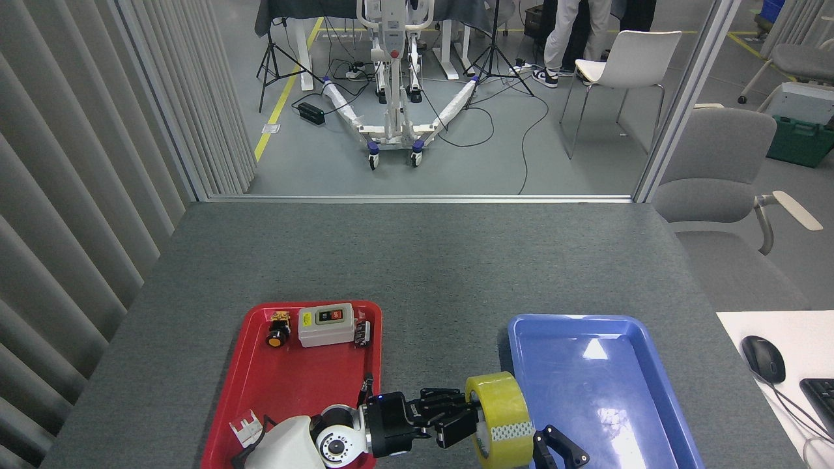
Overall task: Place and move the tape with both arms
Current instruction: 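Hand the tape roll from the left gripper to the right gripper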
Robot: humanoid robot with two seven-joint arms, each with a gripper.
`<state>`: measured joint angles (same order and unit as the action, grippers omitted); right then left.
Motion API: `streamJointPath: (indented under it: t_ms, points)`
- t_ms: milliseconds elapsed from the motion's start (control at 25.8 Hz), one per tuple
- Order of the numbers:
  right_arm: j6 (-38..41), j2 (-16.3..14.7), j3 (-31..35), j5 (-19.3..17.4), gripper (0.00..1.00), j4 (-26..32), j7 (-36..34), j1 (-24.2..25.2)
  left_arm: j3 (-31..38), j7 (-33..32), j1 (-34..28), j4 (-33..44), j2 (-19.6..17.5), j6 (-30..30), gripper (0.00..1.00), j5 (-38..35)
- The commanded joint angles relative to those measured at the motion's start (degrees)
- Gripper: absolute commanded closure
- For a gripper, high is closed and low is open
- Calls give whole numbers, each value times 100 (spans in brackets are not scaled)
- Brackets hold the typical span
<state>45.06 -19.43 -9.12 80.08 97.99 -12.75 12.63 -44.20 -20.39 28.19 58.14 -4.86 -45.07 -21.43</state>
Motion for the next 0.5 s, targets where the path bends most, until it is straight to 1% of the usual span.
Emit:
streamJointPath:
  t_ms: [0, 39, 78, 155, 233, 349, 465]
  points:
    - [-6, 18, -20, -2, 0, -17, 1, -15, 8, 9, -7, 22, -15, 7, 25, -2]
    - [-6, 27, -29, -2, 3, -17, 1, -15, -1, 9, -15, 39, -15, 7, 23, -2]
    - [-6, 36, -37, -2, 10, -17, 1, -15, -1, 18, -15, 66, -15, 7, 23, -2]
    - [-6, 27, -64, 7, 26, -17, 1, -15, -27, 18, -33, 154, -24, 7, 23, -10]
    - [-6, 9, -99, 7, 40, -17, 1, -15, -44, 18, -33, 162, -24, 7, 23, -10]
    - [-6, -8, -99, 16, 56, -17, 1, -15, -44, 18, -24, 197, -33, 7, 23, -10]
    - [-6, -52, -81, 16, 75, -17, 1, -6, -44, 27, -33, 206, -42, 7, 23, -10]
